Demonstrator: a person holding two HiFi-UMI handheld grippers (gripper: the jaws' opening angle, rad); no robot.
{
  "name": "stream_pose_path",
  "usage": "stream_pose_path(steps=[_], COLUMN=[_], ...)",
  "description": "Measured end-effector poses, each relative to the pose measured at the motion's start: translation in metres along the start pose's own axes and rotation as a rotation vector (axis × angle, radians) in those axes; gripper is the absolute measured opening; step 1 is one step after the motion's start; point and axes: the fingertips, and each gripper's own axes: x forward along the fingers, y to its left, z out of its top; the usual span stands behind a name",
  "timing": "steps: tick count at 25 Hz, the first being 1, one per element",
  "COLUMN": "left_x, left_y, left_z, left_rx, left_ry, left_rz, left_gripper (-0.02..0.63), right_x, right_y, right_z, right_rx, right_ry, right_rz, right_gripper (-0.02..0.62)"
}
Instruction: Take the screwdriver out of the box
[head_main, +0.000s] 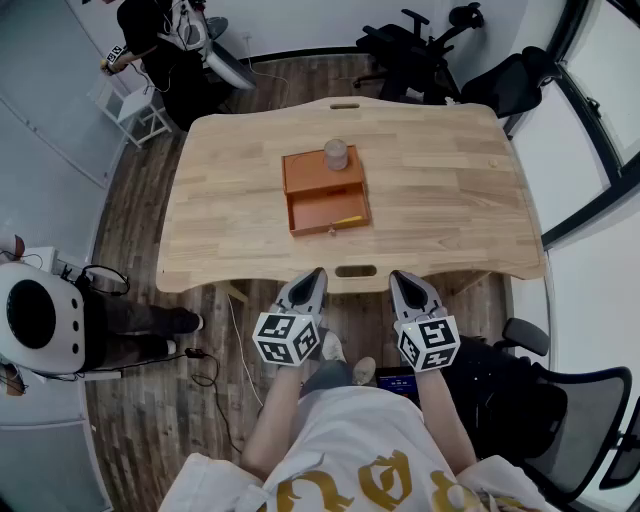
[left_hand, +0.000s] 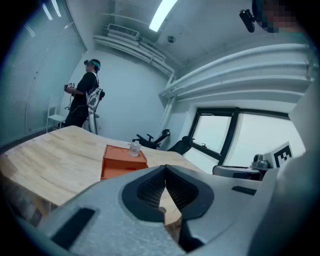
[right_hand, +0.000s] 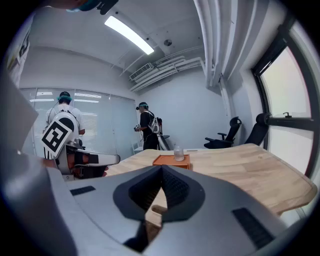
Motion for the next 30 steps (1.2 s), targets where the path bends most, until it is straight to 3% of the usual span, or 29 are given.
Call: stream_pose_path(steps=[5,17,30], left_x=[-0.004,-0.019,0.000], left_y=[-0.008,-0.005,0.004], left_z=[-0.001,-0.002,0.003], left_rx=[0.021,-0.022,0.020], left_ry=[0.008,-0.015,-0.009], left_rz=[-0.009,0.029,0.031], left_gripper=[0.009,0.009,0.009], right_x=[-0.003,-0.011,-0.004], right_y=[0.004,0.009,-0.019], right_z=[-0.001,-0.005,-0.012], right_rx=[0.000,0.019,0.049], right_ry=[-0.001,-0.010,-0.011], right_rz=[0.011,0.051,-0.010], right_gripper=[0.011,0.012,0.012])
